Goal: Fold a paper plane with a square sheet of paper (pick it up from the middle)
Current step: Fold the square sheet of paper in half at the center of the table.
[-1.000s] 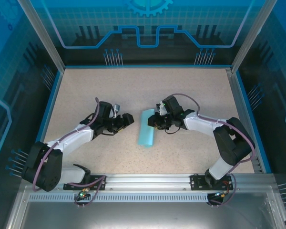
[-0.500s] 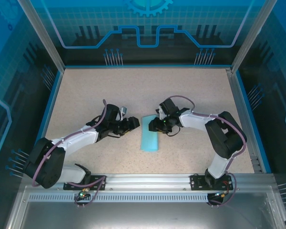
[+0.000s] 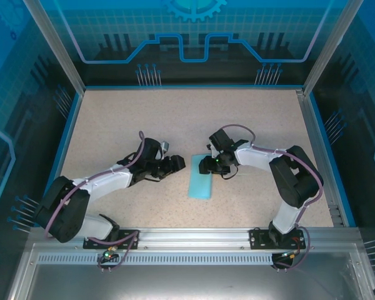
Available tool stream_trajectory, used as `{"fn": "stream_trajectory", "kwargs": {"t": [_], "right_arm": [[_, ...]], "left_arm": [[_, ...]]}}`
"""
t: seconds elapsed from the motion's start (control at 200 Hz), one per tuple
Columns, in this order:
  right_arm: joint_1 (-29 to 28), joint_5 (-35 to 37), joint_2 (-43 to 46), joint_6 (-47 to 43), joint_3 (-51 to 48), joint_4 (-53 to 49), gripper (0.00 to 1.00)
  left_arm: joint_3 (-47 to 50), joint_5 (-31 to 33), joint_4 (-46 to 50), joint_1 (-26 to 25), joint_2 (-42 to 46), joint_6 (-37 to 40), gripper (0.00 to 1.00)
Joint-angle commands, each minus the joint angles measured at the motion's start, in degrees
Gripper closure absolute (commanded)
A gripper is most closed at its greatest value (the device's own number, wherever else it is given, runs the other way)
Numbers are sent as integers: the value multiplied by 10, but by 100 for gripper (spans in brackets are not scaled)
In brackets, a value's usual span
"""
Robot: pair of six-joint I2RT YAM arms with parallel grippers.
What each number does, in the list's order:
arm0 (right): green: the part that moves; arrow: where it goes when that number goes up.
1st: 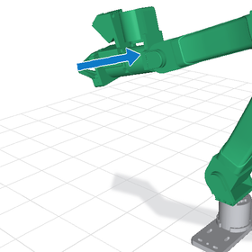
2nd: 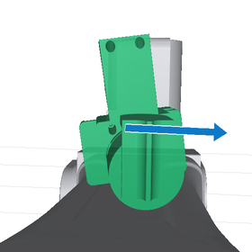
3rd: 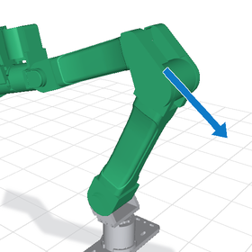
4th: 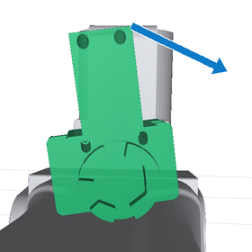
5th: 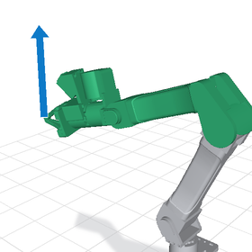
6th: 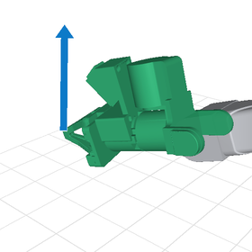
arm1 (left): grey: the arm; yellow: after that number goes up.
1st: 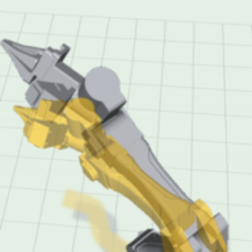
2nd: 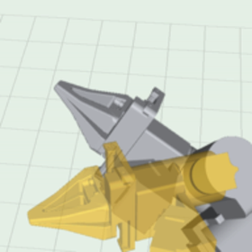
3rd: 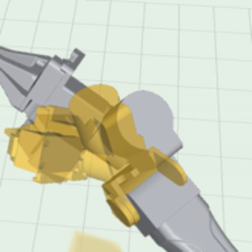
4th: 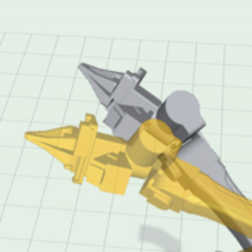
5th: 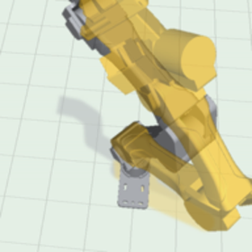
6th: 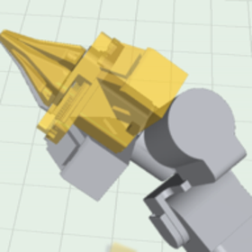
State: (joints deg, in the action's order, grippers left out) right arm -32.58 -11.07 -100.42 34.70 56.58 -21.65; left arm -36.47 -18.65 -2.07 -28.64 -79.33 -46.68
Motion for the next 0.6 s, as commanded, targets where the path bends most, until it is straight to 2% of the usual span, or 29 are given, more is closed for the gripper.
{"fn": "stream_trajectory", "kwargs": {"t": [0.0, 0.335, 0.595], "right_arm": [[6, 10, -10, 8, -6, -12, 48], [11, 12, -44, -25, -13, -11, 50], [14, 12, -60, -18, -16, -3, 55]], "left_arm": [[-2, 13, -14, -7, -11, -8, 35], [-18, 7, -33, -16, -42, -2, 40], [-14, 42, -55, -26, -45, -2, 46]]}}
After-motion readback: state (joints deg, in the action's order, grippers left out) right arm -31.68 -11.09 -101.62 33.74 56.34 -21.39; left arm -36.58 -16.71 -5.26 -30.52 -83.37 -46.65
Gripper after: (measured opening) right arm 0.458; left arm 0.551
